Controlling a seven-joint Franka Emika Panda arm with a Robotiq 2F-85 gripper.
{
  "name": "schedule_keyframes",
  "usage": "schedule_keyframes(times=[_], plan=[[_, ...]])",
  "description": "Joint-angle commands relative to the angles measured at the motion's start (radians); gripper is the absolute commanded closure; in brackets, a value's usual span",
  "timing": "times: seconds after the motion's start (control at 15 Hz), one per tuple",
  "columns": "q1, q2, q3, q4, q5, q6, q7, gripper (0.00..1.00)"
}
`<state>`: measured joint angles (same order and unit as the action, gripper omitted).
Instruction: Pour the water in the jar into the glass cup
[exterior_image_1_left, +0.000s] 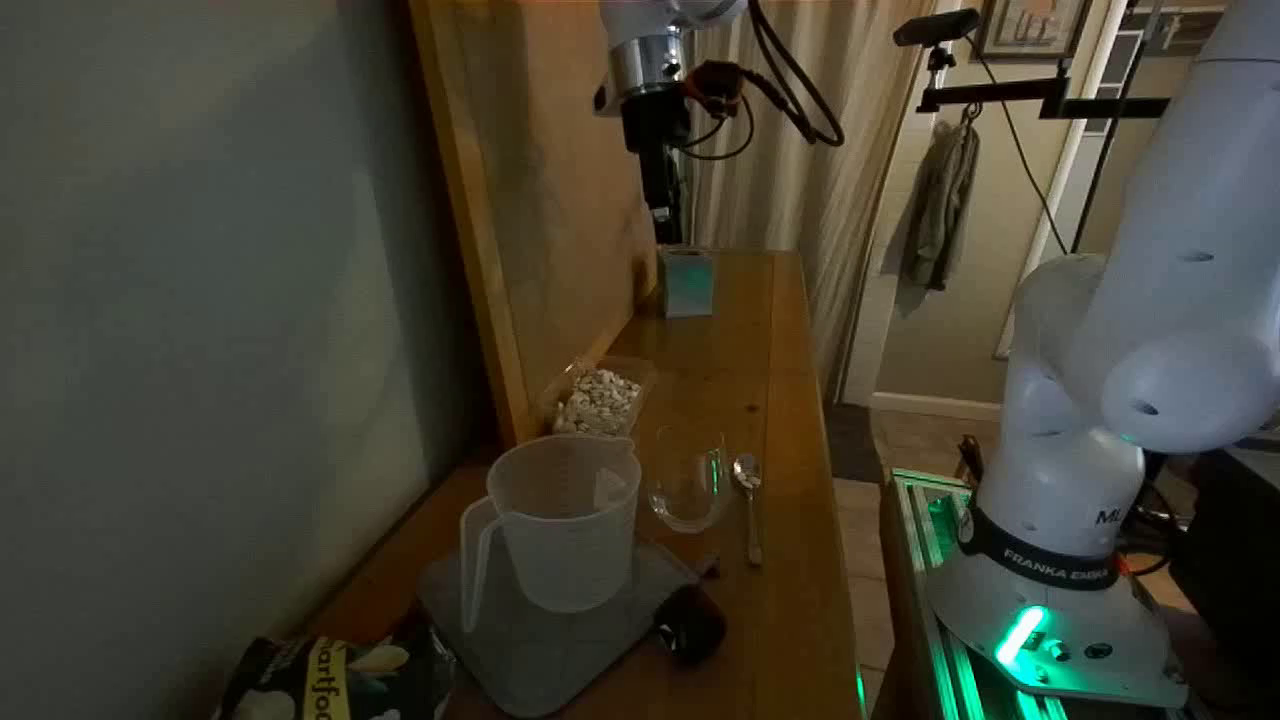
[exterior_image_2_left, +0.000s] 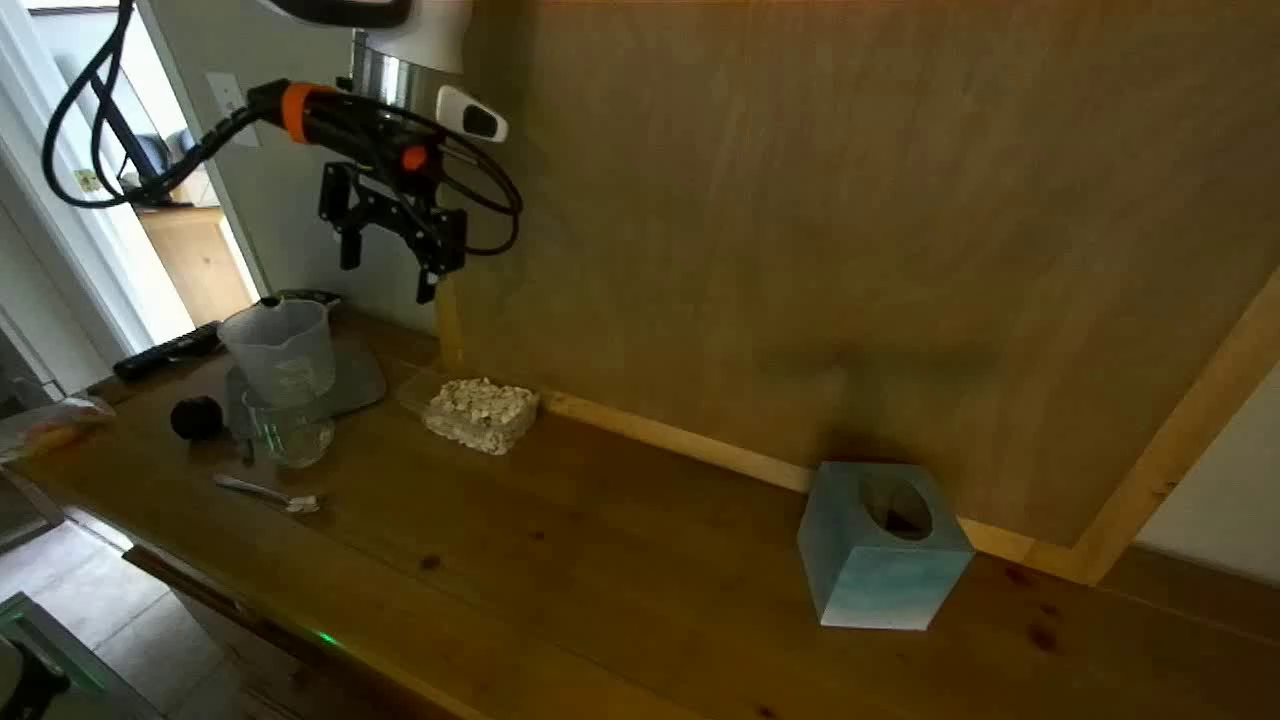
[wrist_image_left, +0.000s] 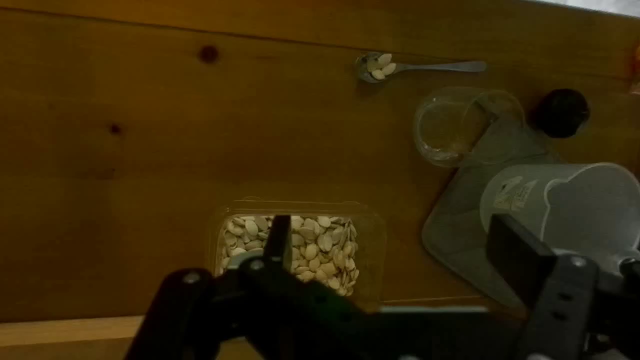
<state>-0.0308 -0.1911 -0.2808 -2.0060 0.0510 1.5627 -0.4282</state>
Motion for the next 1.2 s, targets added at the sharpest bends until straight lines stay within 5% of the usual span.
schedule_keyframes(times=[0.0, 0.33, 0.87, 1.13], plan=[[-0.034, 0.003, 0.031, 0.003, 0.005, -0.003, -0.005, 0.0], [-0.034, 0.003, 0.031, 0.003, 0.005, -0.003, -0.005, 0.0], [0.043, 0.019, 0.195, -0.065, -0.041, 0.065, -0.026, 0.0], [0.084, 0.045, 0.262, -0.114, -0.086, 0.242, -0.097, 0.0]])
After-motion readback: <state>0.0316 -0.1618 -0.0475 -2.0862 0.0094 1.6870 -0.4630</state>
